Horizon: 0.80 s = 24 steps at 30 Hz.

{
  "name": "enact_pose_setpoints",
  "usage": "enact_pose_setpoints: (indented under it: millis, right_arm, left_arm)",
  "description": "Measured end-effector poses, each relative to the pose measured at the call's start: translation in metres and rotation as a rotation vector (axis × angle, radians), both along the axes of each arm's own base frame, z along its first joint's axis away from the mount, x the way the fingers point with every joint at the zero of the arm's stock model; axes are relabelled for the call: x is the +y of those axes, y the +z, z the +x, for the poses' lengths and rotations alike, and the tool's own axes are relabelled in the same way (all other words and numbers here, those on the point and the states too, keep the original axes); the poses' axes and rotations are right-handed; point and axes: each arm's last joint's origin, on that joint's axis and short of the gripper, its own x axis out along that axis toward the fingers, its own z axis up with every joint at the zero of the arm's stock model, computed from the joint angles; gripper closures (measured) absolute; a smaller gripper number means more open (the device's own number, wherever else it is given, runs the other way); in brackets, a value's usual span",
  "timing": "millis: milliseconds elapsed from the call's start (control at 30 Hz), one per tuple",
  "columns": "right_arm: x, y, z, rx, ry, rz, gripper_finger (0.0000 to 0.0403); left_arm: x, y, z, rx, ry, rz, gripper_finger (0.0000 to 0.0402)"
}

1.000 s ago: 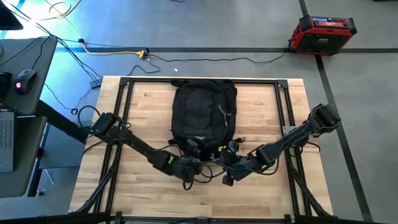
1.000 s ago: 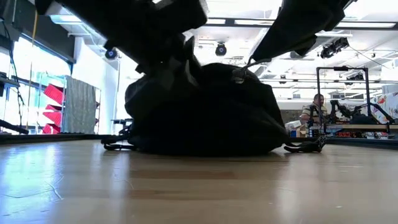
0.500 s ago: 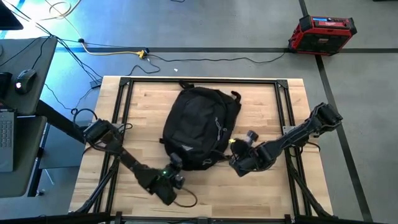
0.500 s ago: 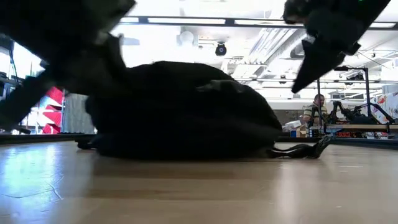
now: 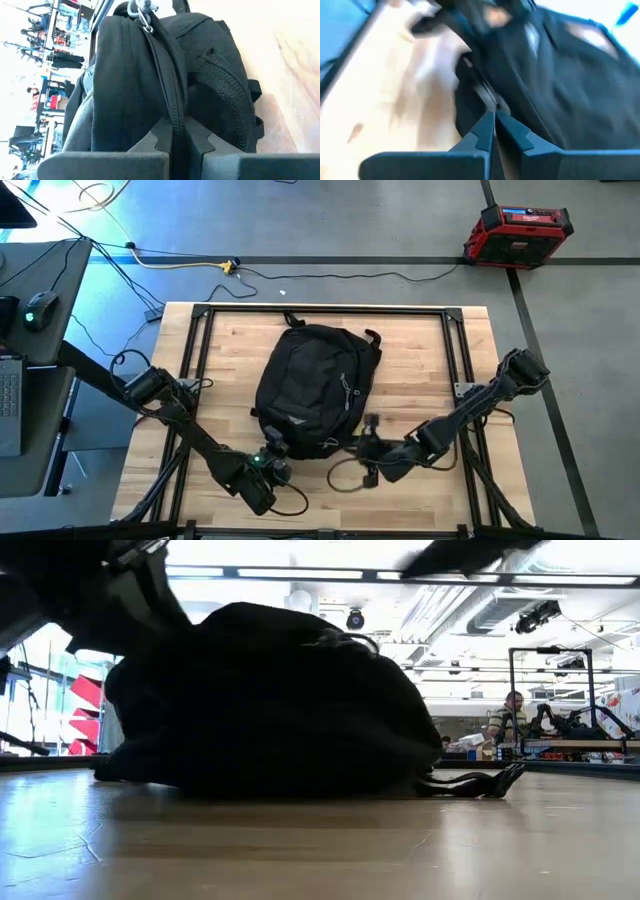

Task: Unpack backpack
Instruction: Close the backpack

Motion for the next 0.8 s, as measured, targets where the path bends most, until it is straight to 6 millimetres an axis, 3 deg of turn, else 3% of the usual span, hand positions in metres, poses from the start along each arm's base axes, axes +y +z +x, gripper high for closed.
enact_pose_setpoints:
  millis: [100,200,433,633,800]
  right_arm:
    - [0.003,-0.012,0.005,0.011,0.021,-0.136,0.0373]
    - [-0.008,-0.029,0.009,0.097,-0.037,-0.244,0.0338]
    - [-0.037,-0.038,0.020,0.226,-0.020,-0.232,0.0275]
    - [-0.044,-0.043,0.022,0.358,0.182,-0.069,0.0275]
    - [-0.031,-0.046,0.012,0.403,0.231,-0.087,0.0288]
  left_arm:
    - [-0.003,0.001,0.002,-0.010,-0.025,0.014,0.0401]
    - [-0.004,0.001,0.001,-0.003,-0.035,0.023,0.0402]
    - [-0.005,0.000,0.000,0.044,-0.063,-0.017,0.0401]
    - [-0.004,-0.001,-0.003,0.056,-0.042,-0.032,0.0401]
    - [0.001,-0.003,-0.004,0.067,-0.004,-0.042,0.0401]
